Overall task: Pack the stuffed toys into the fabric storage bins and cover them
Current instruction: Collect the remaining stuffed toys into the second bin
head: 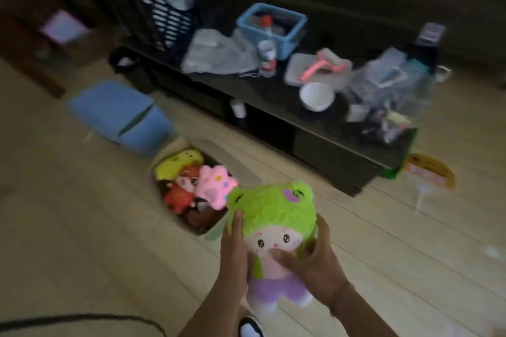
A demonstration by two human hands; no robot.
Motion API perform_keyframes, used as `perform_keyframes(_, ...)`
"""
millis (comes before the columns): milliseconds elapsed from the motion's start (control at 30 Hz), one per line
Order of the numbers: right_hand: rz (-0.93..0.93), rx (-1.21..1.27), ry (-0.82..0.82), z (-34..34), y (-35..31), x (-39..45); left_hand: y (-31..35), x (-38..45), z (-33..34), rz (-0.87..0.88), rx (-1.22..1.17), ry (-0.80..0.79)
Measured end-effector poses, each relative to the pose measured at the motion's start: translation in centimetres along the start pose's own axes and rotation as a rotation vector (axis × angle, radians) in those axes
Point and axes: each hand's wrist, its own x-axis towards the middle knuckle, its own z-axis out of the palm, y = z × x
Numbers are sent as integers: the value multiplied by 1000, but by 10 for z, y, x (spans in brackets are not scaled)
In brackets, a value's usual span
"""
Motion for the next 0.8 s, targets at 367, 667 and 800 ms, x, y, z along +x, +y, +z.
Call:
perform_keyframes(367, 66, -198, -195, 141, -26, 114, 70, 101, -113, -45, -97, 443)
perform_keyframes(667, 147, -563, -419, 232, 16, 239, 76, 207, -165, -270, 3, 468)
perform_keyframes(800, 301, -965, -407, 245, 52, 287, 60, 246, -202, -409, 350, 472)
